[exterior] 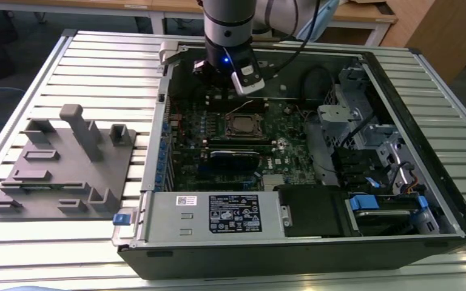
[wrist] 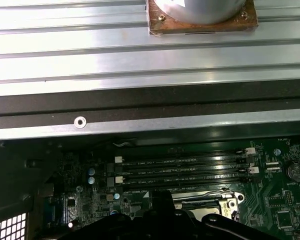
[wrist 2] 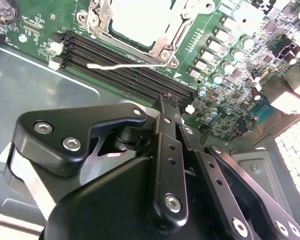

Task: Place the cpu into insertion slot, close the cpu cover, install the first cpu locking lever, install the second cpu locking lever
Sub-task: 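Install the first cpu locking lever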

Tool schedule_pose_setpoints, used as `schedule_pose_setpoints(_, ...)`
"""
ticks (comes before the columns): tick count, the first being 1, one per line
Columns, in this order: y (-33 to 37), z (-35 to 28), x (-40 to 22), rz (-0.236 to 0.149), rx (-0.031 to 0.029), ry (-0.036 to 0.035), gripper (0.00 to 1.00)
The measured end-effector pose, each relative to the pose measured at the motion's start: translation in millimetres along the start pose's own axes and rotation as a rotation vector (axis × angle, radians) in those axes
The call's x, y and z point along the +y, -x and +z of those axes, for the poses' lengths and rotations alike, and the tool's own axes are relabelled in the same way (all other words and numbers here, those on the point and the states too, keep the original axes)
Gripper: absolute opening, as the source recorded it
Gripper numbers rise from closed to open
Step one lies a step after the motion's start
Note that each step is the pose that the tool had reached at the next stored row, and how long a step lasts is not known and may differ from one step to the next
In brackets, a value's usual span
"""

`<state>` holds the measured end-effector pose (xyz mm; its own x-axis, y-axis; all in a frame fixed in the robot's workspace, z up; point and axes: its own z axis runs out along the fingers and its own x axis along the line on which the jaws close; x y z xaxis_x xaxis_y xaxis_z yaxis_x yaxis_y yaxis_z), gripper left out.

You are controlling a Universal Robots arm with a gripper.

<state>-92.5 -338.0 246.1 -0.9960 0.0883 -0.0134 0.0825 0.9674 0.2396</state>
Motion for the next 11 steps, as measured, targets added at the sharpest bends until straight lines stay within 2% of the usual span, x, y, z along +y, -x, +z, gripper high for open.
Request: schedule_pose_setpoints(11, 0.3, 0.7, -0.1, 0.000, 0.0001, 0.0001, 0.10)
